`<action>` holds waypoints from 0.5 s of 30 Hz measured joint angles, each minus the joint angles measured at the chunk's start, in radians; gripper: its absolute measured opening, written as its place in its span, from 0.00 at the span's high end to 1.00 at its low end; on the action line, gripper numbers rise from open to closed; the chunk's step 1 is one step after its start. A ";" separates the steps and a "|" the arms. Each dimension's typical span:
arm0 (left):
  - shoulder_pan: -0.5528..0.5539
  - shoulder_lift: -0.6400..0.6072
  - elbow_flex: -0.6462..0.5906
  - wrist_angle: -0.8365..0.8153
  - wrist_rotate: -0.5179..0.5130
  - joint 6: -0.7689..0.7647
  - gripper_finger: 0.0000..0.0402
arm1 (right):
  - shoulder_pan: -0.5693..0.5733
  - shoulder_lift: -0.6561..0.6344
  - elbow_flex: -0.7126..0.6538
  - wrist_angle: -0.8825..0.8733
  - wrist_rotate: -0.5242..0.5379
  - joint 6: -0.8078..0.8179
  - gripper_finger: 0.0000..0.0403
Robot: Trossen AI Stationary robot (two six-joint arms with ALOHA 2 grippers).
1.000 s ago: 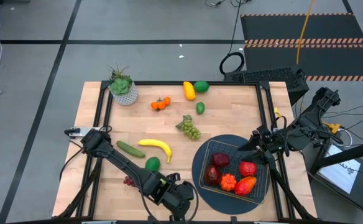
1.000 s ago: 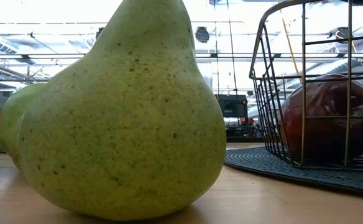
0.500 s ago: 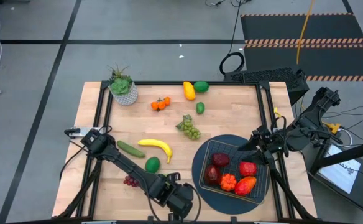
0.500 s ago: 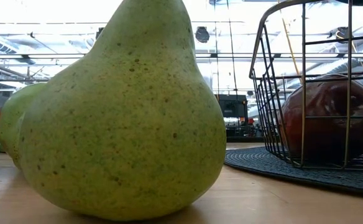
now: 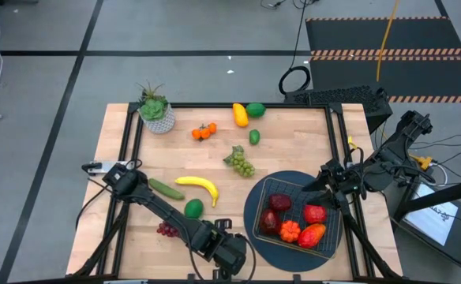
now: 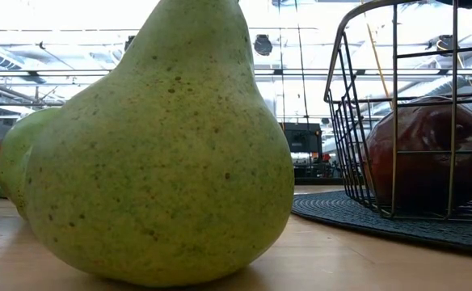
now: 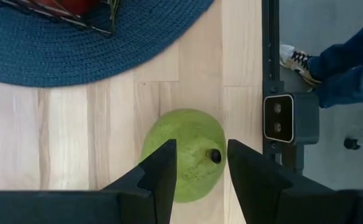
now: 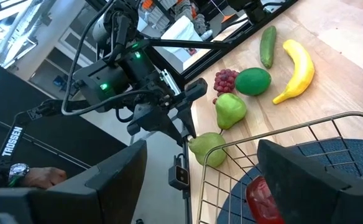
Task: Build produce basket
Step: Put the bottom pear into the gold wire basket
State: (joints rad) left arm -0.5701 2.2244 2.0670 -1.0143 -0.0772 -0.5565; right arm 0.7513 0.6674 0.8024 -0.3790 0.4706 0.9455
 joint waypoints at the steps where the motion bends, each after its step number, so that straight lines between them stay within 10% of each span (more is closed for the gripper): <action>1: 0.004 0.004 0.000 0.006 0.000 0.002 0.65 | 0.000 0.000 0.000 0.000 0.000 0.000 0.26; 15: 0.011 0.026 0.000 0.021 0.063 0.012 0.81 | 0.000 0.000 0.000 -0.001 0.000 0.003 0.26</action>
State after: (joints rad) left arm -0.5594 2.2501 2.0666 -0.9933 -0.0146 -0.5442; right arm 0.7513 0.6678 0.8024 -0.3798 0.4706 0.9482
